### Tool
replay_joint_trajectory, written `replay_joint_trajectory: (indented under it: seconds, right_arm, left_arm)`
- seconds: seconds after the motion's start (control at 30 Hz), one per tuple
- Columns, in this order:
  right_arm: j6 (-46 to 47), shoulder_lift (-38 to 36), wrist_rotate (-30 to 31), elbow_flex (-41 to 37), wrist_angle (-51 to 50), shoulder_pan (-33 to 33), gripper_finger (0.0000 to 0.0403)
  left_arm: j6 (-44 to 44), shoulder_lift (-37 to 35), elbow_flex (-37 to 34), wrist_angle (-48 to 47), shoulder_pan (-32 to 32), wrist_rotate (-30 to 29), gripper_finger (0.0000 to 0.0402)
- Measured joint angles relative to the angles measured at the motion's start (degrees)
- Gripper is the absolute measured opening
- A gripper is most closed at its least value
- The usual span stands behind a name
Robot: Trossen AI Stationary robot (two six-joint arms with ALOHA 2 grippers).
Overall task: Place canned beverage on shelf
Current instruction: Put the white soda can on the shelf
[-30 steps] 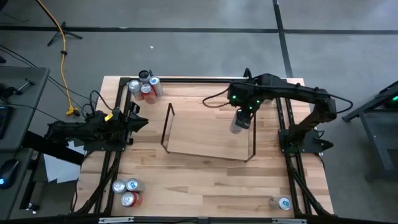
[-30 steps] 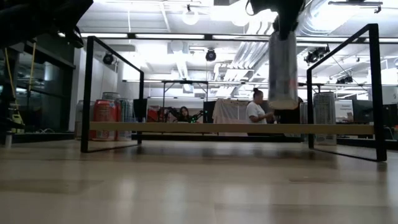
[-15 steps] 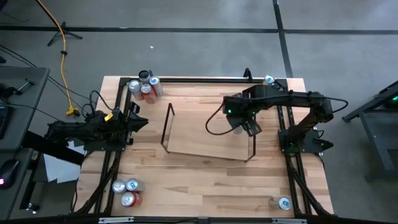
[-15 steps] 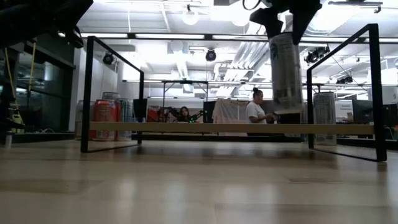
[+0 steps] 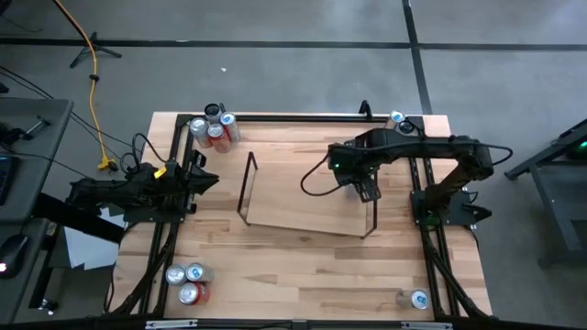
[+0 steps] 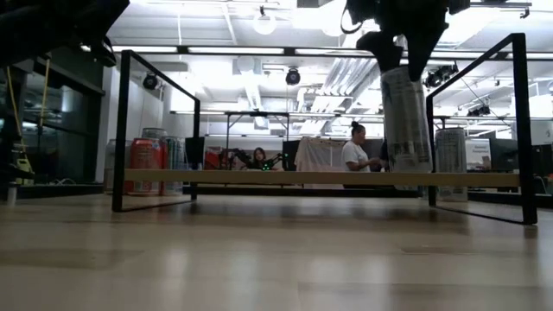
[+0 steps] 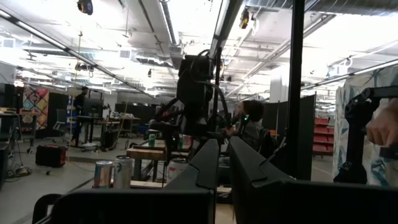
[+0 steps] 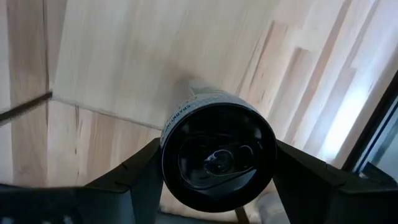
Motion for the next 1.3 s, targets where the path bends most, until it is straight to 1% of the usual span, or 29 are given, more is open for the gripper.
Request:
replay_joint_trajectory:
  seconds: [0.23, 0.4, 0.53, 0.77, 1.1, 1.2, 1.3]
  right_arm:
    - [2.65, 0.44, -1.25, 0.9, 3.32, 0.01, 0.0245]
    - [4.49, 0.49, -1.59, 0.96, 2.96, 0.05, 0.029]
    - [4.55, 0.49, -1.49, 1.02, 2.8, 0.05, 0.0303]
    - [4.5, -0.08, -1.21, 1.03, -0.28, 0.03, 0.0307]
    - [5.18, -6.01, -1.19, 1.1, -0.74, -1.41, 0.0308]
    - [7.91, -8.12, -1.35, 1.1, 1.23, -2.34, 0.0307]
    - [11.9, -9.36, -2.86, 1.1, 7.31, -3.13, 0.0296]
  left_arm:
    - [0.0, -0.01, 0.02, 0.01, 0.0, 0.0, 0.0003]
    - [0.02, 0.0, 0.02, 0.01, 0.02, 0.0, 0.0003]
    - [0.01, 0.0, -0.01, 0.01, 0.01, 0.01, 0.0003]
    - [0.01, -0.02, 0.02, 0.01, 0.01, 0.0, 0.0003]
    - [0.0, -0.02, 0.02, 0.01, 0.0, 0.0, 0.0003]
    - [0.01, -0.01, 0.0, -0.01, 0.01, 0.02, 0.0003]
    - [0.0, -0.02, 0.01, 0.0, 0.01, 0.0, 0.0003]
